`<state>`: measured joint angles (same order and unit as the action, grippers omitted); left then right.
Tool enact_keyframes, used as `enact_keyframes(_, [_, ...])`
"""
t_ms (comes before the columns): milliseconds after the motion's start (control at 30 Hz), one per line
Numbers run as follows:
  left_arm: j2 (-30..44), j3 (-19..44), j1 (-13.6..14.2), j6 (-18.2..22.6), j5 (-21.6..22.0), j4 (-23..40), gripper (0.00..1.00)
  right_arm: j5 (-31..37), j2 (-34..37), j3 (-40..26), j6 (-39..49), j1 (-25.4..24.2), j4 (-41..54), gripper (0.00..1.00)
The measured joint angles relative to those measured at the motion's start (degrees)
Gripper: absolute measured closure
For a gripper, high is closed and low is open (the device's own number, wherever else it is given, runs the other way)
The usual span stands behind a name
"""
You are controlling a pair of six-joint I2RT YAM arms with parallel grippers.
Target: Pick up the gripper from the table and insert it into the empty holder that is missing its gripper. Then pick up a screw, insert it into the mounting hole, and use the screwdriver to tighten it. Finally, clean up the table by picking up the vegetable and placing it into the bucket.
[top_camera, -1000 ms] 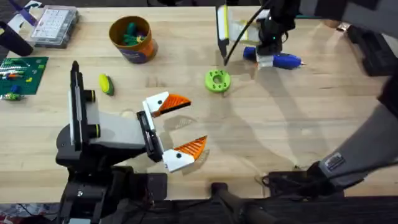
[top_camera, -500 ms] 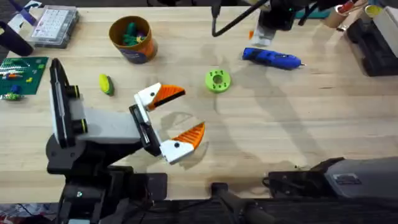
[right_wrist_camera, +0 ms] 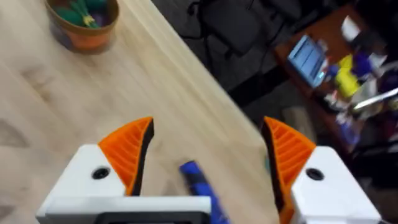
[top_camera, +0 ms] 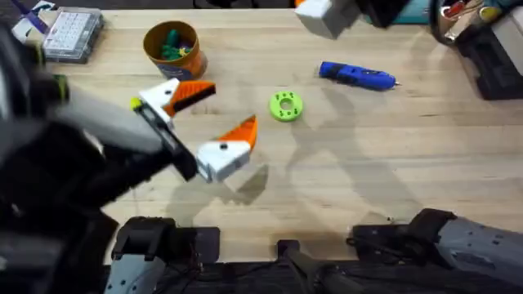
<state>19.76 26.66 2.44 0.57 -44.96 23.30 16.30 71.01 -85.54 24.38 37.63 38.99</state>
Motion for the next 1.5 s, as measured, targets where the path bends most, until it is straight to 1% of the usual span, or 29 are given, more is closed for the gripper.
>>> enact_keyframes(133, [9.9, 7.7, 0.0, 2.5, 3.0, 6.6, 0.015, 1.9, -3.0, 0.0, -10.7, -0.4, 6.6, 0.006])
enact_keyframes(233, [16.6, 13.1, 0.0, 4.2, 5.1, 12.0, 0.015, 2.5, -5.7, 0.0, -15.9, -1.9, 10.5, 0.006])
enact_keyframes(300, [20.5, 16.9, 0.0, 4.9, 7.3, 15.9, 0.015, 2.4, -8.2, 0.2, -19.6, -4.1, 14.6, 0.006])
enact_keyframes(367, [23.9, 20.4, 0.0, 5.4, 9.8, 19.2, 0.015, 2.4, -11.1, 1.4, -22.7, -6.7, 16.4, 0.006])
enact_keyframes(467, [27.8, 25.6, 0.0, 7.0, 14.0, 24.6, 0.014, 1.4, -15.6, 6.2, -25.6, -9.4, 16.0, 0.006])
enact_keyframes(600, [31.8, 31.9, 0.0, 10.3, 20.3, 33.2, 0.015, -0.3, -22.2, 16.8, -28.5, -11.4, 11.9, 0.007])
enact_keyframes(633, [32.5, 33.1, -0.1, 11.0, 22.0, 34.5, 0.015, -0.5, -23.4, 18.9, -29.0, -11.6, 11.7, 0.007])
enact_keyframes(733, [34.3, 35.3, -1.1, 12.4, 25.4, 36.0, 0.014, -1.1, -26.4, 24.0, -30.0, -11.7, 10.7, 0.006])
enact_keyframes(867, [36.3, 35.9, -3.3, 13.1, 27.6, 36.2, 0.014, -1.2, -28.1, 28.2, -30.5, -11.7, 11.1, 0.006])
enact_keyframes(967, [37.3, 35.9, -3.7, 13.4, 28.4, 36.1, 0.014, -1.3, -28.0, 29.0, -30.6, -11.7, 11.3, 0.007])
enact_keyframes(1267, [37.6, 35.9, -3.7, 13.6, 28.9, 36.4, 0.014, -1.4, -28.0, 29.0, -30.6, -11.7, 12.0, 0.006])
enact_keyframes(1367, [37.6, 35.9, -4.2, 11.6, 30.6, 36.6, 0.015, -1.4, -28.0, 29.0, -30.6, -11.7, 12.1, 0.006])
enact_keyframes(1433, [37.6, 35.9, -5.7, 10.2, 32.0, 37.0, 0.015, -1.4, -28.0, 29.0, -30.6, -11.7, 12.1, 0.006])
enact_keyframes(1500, [37.7, 35.9, -8.4, 9.0, 33.6, 37.8, 0.015, -1.4, -28.0, 29.0, -30.6, -11.7, 12.1, 0.006])
